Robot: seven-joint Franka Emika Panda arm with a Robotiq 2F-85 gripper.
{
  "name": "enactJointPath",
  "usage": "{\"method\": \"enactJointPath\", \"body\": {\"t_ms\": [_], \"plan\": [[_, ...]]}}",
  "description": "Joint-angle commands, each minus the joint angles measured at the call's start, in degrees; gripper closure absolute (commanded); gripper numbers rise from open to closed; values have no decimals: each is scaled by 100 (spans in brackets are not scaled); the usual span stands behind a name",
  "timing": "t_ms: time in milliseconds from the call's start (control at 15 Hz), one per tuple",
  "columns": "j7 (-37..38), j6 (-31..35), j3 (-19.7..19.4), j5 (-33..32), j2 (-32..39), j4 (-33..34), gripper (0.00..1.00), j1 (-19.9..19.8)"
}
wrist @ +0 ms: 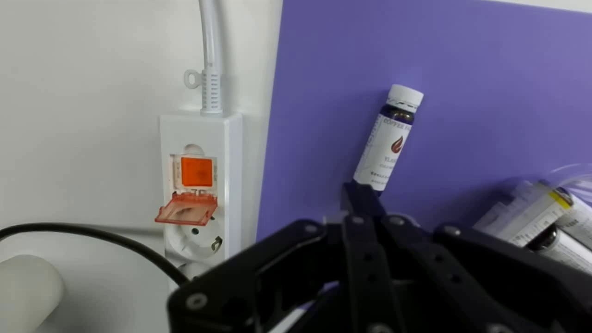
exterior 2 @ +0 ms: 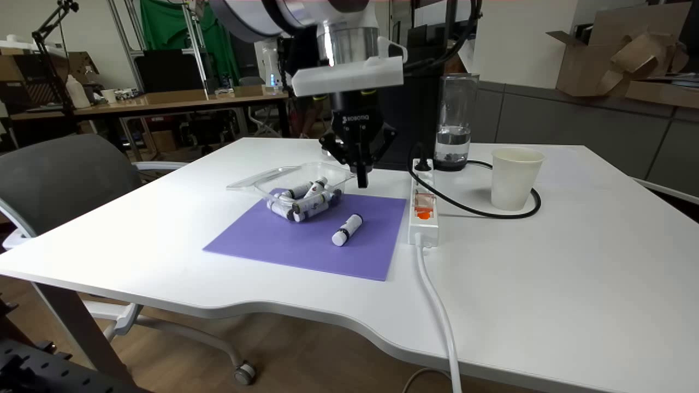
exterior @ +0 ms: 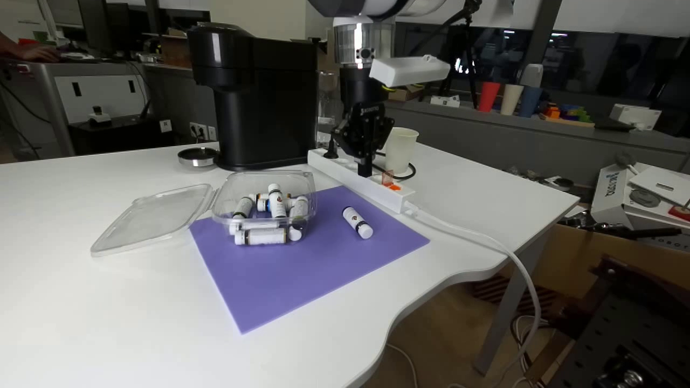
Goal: Press the power button on the extension cord
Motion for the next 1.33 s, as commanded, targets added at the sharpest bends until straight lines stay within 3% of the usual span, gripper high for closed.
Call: {"method": "enactJointPath", "body": {"t_ms": [0, 67, 133, 200, 400, 867, 1000, 1267], "plan": [[110, -376, 51, 54, -698, -252, 100, 39], [150, -511, 49, 39, -842, -233, 100, 68], [110, -696, 83, 95, -967, -207, 74, 66], [84, -897, 112, 167, -1101, -180, 73, 69], [-17, -1399, 161, 421, -1448, -159, 53, 77], [305, -1486, 18, 106, -2072, -271, 5, 78], [354, -1539, -32, 77, -2248, -291, 0, 53], [290, -1497, -123, 123, -2579, -383, 0, 4]]}}
